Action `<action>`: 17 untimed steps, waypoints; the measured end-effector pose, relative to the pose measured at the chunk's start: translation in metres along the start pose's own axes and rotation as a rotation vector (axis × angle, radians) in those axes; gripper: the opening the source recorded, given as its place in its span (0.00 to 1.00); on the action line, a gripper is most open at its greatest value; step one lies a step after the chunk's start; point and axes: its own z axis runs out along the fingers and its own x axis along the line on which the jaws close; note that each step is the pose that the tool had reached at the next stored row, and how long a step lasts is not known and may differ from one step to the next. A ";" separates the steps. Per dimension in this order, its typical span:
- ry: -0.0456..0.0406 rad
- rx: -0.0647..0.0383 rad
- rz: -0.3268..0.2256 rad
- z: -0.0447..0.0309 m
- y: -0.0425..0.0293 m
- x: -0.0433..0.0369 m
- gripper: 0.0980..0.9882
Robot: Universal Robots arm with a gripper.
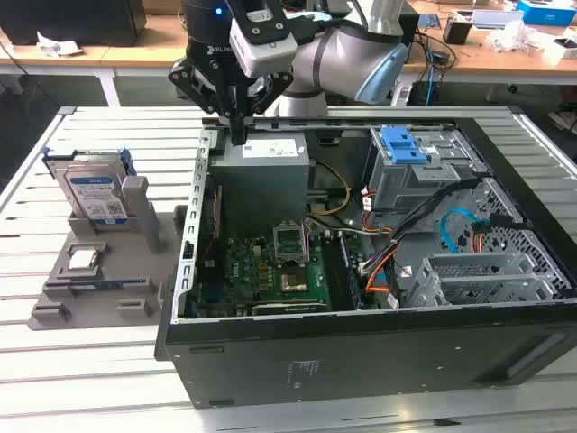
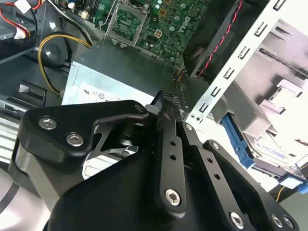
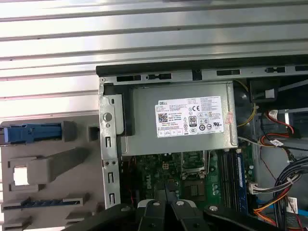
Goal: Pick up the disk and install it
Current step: 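Reach for the disk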
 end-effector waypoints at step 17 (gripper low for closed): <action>0.0000 0.000 0.000 -0.0006 -0.0015 0.0208 0.01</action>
